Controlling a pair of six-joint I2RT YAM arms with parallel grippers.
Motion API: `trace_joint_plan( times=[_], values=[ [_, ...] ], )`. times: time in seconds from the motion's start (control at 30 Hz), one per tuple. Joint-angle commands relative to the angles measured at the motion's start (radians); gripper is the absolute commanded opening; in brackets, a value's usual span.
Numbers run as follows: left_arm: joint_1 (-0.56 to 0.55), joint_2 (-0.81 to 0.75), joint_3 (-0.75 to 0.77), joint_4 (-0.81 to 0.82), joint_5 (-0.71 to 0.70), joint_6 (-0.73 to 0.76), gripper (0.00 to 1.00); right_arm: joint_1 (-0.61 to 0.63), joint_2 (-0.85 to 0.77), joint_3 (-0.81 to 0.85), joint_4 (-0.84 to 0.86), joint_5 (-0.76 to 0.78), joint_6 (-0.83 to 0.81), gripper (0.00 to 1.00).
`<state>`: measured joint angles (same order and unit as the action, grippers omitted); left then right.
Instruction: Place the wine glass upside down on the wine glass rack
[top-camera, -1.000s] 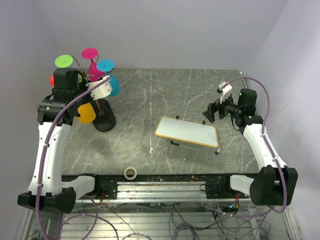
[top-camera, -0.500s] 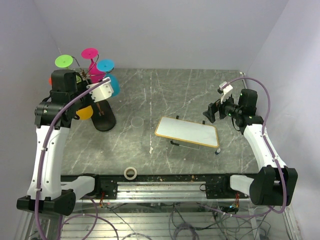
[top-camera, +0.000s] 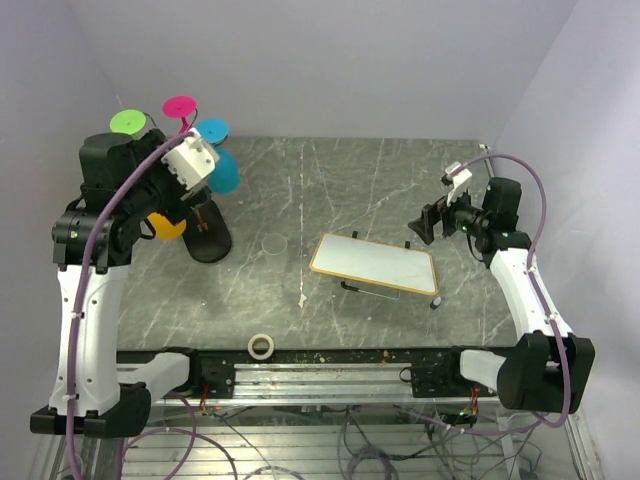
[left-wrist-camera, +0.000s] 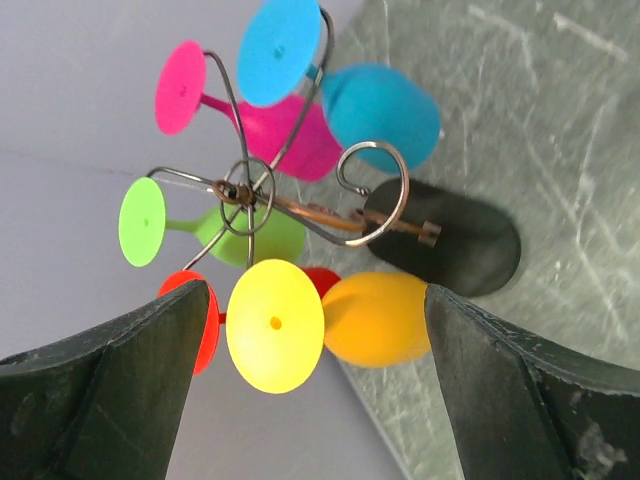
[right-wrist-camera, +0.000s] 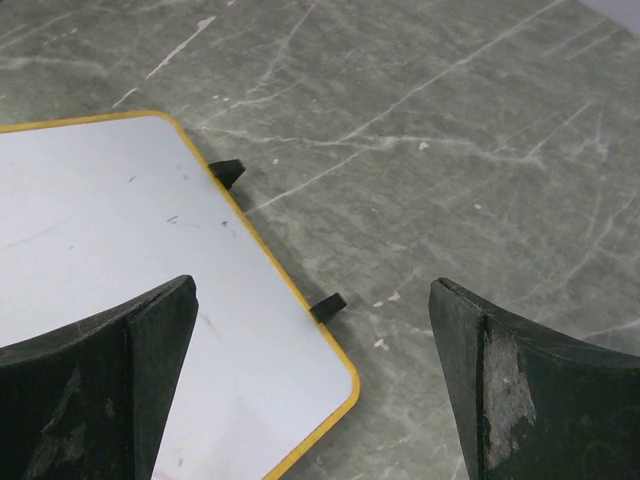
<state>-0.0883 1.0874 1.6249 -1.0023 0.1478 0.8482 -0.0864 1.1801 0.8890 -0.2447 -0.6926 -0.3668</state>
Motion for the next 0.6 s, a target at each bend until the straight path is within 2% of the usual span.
trace_joint_plan(
  times=[0.0, 0.1, 0.3, 0.47, 0.57],
  values=[
    [0.004, -0.008, 0.061, 0.073, 0.091, -0.179, 0.99, -0.003, 0.021, 0.085, -0.069, -0.102, 0.001, 0.99],
    [0.005, -0.008, 0.060, 0.114, 0.048, -0.249, 0.99, 0.037, 0.069, 0.198, -0.160, -0.143, -0.020, 0.98],
    [0.007, -0.023, 0.028, 0.187, -0.051, -0.352, 0.99, 0.276, 0.083, 0.345, -0.201, -0.008, -0.070, 0.97],
    [0.008, -0.043, -0.009, 0.250, -0.120, -0.366, 0.99, 0.474, 0.198, 0.484, -0.183, 0.026, 0.059, 0.91],
    [0.015, -0.041, -0.005, 0.250, -0.146, -0.343, 0.99, 0.628, 0.288, 0.581, -0.176, 0.098, 0.111, 0.88]
  ],
)
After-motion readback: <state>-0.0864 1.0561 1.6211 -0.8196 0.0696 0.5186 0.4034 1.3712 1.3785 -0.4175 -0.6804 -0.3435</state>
